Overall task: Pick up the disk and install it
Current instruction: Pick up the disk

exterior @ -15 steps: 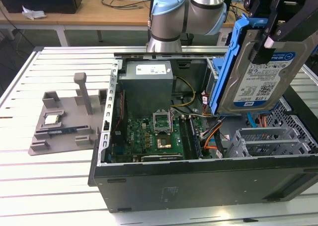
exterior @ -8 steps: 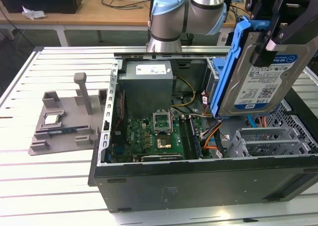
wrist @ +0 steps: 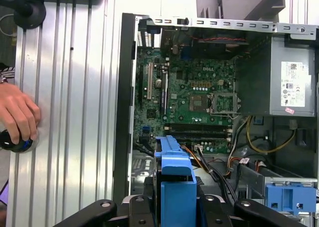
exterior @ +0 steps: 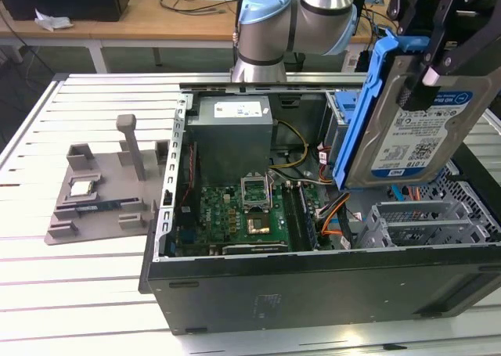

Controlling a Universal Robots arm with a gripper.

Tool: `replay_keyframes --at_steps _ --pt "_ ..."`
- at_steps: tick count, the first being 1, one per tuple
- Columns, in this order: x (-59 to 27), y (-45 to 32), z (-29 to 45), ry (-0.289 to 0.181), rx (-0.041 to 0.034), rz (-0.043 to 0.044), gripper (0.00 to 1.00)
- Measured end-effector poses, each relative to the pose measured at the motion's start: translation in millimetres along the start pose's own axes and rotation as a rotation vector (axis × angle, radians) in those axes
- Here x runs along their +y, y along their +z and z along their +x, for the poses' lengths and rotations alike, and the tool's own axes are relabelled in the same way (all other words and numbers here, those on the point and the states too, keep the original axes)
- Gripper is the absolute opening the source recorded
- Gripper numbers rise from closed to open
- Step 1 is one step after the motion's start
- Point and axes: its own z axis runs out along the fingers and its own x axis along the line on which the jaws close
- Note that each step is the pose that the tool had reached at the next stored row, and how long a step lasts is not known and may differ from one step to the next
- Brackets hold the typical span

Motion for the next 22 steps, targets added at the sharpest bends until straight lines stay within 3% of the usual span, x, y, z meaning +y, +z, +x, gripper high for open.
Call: replay_keyframes --at_steps 11,14,20,21,22 --pt "0.4 1.0 11.4 0.007 -0.0003 0.0 0.37" --pt "0.2 1.3 11.5 0.048 -0.0024 0.0003 0.37" --pt "0.1 1.2 11.7 0.051 -0.004 0.0004 0.37" --pt "0.1 1.2 12.2 0.05 -0.0175 0.0005 0.37" --pt "0.1 1.3 12.6 0.049 -0.036 0.0006 0.37"
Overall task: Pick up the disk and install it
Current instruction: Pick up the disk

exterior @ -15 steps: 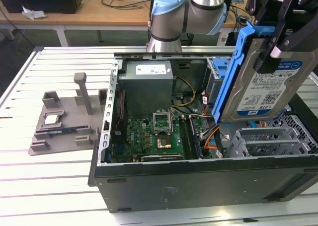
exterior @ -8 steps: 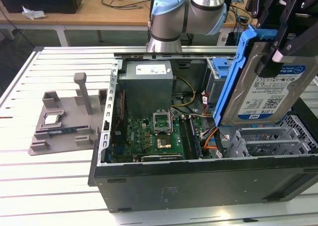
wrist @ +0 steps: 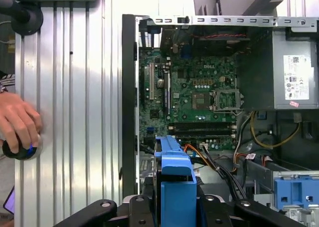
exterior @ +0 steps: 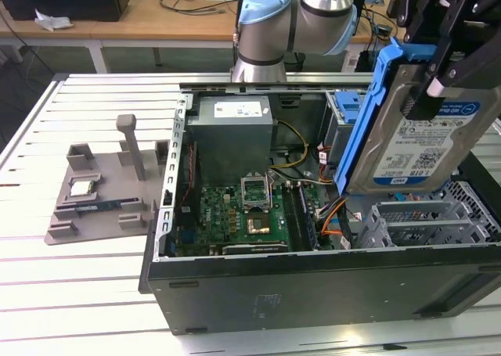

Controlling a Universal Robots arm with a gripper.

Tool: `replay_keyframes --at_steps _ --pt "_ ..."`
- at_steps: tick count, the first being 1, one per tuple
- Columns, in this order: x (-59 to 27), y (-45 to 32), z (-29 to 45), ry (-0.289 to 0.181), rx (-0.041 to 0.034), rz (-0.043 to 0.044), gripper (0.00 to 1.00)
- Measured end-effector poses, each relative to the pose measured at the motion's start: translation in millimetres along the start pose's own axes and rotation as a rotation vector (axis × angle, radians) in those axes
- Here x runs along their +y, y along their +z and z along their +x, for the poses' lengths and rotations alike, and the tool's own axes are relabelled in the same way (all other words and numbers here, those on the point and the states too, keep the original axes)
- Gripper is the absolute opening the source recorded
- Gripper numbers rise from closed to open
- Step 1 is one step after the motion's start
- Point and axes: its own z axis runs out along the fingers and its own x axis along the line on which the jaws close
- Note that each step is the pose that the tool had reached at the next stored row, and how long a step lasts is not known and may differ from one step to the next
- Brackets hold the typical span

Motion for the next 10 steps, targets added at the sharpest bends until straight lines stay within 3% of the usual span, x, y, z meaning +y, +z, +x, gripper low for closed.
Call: replay_keyframes --at_steps 1,6,10 --pt "0.1 -0.1 0.5 -0.001 -0.0137 -0.0001 0.37" --pt "-1.2 -0.1 0.5 -0.001 -0.0147 -0.0003 0.37" --pt "-18.6 -1.0 0.0 0.0 -0.014 -0.0012 0.37"
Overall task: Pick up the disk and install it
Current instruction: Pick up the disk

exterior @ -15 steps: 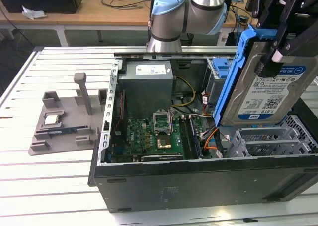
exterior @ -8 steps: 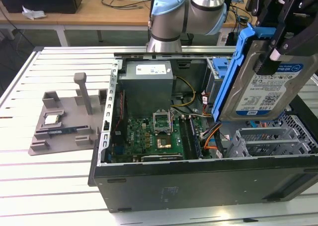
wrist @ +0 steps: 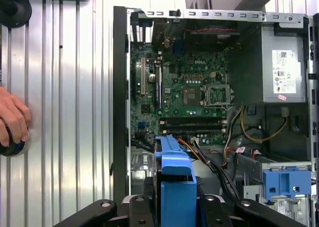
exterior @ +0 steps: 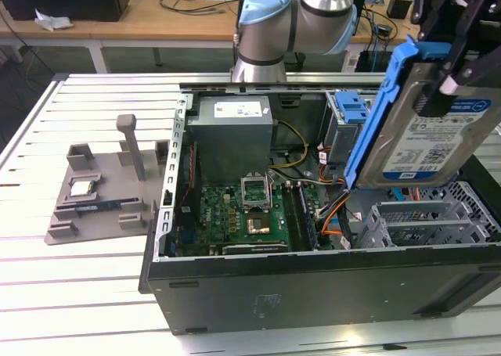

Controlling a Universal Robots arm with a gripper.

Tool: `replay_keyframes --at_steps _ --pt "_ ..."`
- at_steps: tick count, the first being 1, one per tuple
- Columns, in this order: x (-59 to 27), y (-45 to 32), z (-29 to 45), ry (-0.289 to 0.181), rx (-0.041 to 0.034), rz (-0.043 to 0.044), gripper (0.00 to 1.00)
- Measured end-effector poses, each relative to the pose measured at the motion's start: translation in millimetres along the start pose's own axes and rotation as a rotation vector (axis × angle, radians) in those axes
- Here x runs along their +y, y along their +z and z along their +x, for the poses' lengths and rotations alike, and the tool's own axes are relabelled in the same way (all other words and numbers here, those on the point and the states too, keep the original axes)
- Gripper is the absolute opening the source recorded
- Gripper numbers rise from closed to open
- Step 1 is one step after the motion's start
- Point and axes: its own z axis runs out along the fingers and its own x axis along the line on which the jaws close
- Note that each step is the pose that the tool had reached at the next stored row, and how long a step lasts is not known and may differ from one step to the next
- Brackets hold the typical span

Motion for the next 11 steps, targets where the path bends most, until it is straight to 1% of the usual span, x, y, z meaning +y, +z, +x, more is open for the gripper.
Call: replay_keyframes --at_steps 1,3,5,9,11 --pt "-4.0 -0.2 -0.2 0.0 0.0001 -0.0003 0.37" --pt "-17.3 -0.8 -0.9 0.0 0.0001 -0.0015 0.37" --pt "-25.8 0.1 -1.4 0.0 0.0007 -0.0019 0.37" --pt "-33.6 2.6 -1.3 0.0 0.0011 -0.0021 0.37" --pt "-35.9 3.5 -1.3 0.0 0.0011 -0.0021 0.37"
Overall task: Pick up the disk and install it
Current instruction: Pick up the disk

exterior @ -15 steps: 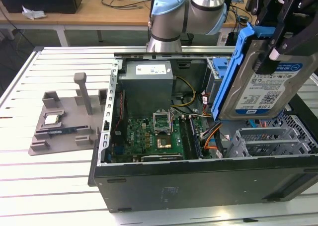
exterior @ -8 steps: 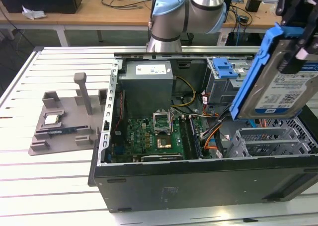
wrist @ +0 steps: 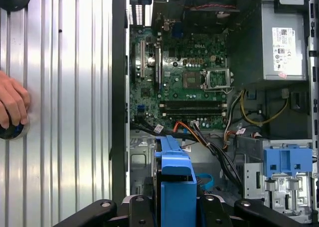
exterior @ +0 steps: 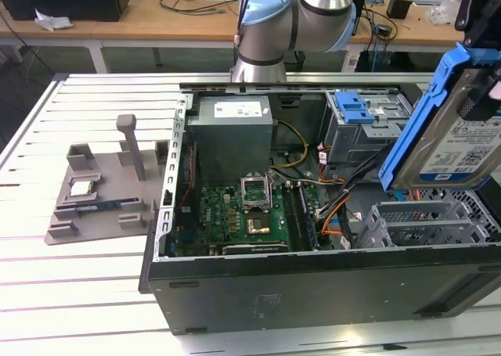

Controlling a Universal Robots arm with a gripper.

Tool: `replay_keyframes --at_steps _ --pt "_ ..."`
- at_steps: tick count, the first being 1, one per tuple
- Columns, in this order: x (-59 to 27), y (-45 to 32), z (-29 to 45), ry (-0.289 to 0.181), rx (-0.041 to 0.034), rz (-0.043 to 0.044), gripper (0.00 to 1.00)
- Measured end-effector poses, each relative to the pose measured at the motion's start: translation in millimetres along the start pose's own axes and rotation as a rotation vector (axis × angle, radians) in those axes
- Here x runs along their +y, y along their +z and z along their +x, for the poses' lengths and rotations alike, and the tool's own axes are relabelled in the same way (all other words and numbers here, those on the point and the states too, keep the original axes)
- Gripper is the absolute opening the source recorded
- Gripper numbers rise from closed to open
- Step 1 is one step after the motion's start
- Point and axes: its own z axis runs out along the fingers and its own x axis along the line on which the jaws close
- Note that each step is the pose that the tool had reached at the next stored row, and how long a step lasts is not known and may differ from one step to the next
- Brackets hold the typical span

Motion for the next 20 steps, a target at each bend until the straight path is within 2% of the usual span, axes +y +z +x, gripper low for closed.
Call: replay_keyframes --at_steps 7,20 --pt "-8.0 4.5 0.2 0.0 -0.0001 0.0 0.37" --pt "-15.6 12.9 0.5 0.0 -0.0001 0.0 0.37"
